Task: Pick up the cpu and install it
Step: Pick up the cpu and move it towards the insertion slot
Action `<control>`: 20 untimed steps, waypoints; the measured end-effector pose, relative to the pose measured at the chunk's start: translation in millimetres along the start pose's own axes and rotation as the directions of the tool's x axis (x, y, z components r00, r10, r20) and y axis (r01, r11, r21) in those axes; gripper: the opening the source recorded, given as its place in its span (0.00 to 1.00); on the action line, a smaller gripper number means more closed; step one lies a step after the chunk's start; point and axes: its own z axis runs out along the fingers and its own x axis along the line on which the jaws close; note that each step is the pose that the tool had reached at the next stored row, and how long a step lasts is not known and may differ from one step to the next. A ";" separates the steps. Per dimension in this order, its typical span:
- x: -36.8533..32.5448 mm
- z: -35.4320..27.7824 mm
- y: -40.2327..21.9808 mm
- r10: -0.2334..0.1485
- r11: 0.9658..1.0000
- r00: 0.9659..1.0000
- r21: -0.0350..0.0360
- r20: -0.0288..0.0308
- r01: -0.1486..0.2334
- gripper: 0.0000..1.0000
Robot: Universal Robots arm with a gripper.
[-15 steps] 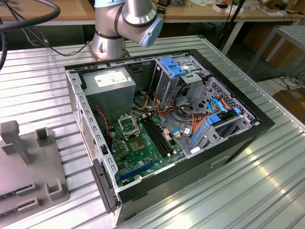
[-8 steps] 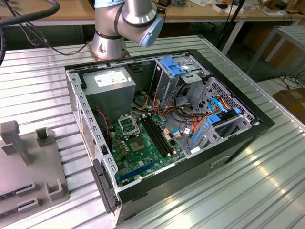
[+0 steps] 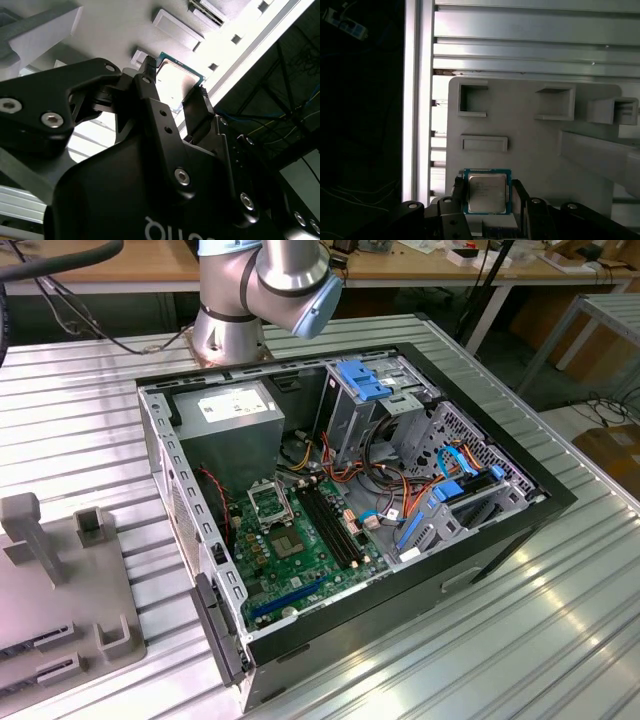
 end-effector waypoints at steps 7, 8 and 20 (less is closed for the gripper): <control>0.1 -4.0 -0.1 0.000 1.000 1.000 0.000 0.000 0.000 0.47; 0.1 -4.4 -0.1 0.000 1.000 1.000 0.000 0.000 0.000 0.47; 0.2 -7.8 -0.1 0.000 1.000 1.000 0.000 0.000 0.000 0.47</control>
